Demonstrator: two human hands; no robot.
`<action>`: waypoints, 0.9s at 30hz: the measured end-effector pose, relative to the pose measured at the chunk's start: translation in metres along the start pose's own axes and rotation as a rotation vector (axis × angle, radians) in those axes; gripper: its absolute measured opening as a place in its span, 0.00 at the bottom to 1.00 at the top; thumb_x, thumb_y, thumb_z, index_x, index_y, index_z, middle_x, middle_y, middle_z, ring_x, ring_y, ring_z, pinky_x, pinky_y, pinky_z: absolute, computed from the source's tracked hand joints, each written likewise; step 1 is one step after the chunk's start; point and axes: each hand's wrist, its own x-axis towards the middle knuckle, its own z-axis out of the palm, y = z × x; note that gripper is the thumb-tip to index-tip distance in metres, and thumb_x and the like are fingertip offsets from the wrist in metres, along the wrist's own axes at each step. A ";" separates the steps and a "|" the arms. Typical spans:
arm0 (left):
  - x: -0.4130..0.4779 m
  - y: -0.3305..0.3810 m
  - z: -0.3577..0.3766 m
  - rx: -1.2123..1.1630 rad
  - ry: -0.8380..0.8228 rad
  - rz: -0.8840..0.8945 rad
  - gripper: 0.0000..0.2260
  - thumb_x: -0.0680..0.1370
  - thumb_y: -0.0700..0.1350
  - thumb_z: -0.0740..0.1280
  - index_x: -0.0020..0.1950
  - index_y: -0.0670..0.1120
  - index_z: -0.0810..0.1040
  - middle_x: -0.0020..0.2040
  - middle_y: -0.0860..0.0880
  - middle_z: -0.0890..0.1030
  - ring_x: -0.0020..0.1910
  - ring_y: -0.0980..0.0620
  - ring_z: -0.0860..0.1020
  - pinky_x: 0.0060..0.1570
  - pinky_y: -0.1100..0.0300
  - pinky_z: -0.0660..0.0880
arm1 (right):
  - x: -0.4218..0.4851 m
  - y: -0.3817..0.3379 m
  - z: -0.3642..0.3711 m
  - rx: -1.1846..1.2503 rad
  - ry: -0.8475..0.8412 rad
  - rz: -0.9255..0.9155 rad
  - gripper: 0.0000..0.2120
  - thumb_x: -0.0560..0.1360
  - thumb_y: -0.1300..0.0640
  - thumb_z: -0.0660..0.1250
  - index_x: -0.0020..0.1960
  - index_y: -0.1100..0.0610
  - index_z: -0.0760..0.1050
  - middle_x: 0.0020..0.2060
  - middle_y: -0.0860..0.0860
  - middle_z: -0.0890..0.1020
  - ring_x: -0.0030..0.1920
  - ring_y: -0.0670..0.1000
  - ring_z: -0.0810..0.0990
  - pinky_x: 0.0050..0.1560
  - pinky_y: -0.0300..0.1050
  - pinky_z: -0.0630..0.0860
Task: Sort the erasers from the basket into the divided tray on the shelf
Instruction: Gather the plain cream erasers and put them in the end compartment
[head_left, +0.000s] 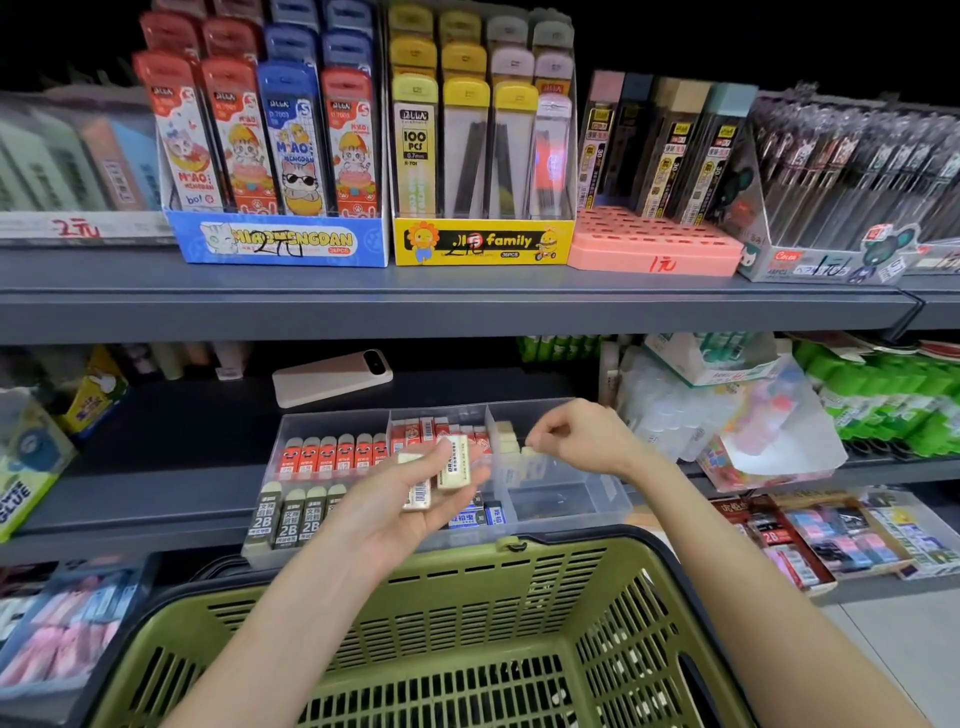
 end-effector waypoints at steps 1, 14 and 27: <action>0.001 0.000 0.000 -0.008 0.022 0.012 0.19 0.66 0.37 0.72 0.55 0.37 0.76 0.49 0.36 0.83 0.47 0.39 0.83 0.30 0.59 0.79 | 0.000 0.002 0.001 -0.012 -0.009 -0.007 0.10 0.77 0.52 0.62 0.48 0.45 0.82 0.48 0.36 0.81 0.56 0.45 0.77 0.67 0.53 0.63; 0.004 -0.005 0.007 0.158 0.065 0.128 0.08 0.59 0.40 0.76 0.37 0.45 0.85 0.50 0.41 0.81 0.48 0.45 0.78 0.31 0.61 0.78 | -0.038 -0.050 -0.004 0.444 0.090 -0.282 0.10 0.76 0.49 0.65 0.49 0.53 0.81 0.43 0.45 0.84 0.45 0.43 0.80 0.49 0.37 0.74; 0.003 0.004 0.006 0.041 0.083 0.012 0.13 0.80 0.48 0.62 0.51 0.37 0.76 0.31 0.42 0.80 0.31 0.49 0.78 0.23 0.64 0.72 | 0.001 0.005 -0.015 0.021 0.244 0.106 0.07 0.73 0.55 0.68 0.51 0.53 0.78 0.45 0.51 0.83 0.48 0.53 0.80 0.46 0.42 0.74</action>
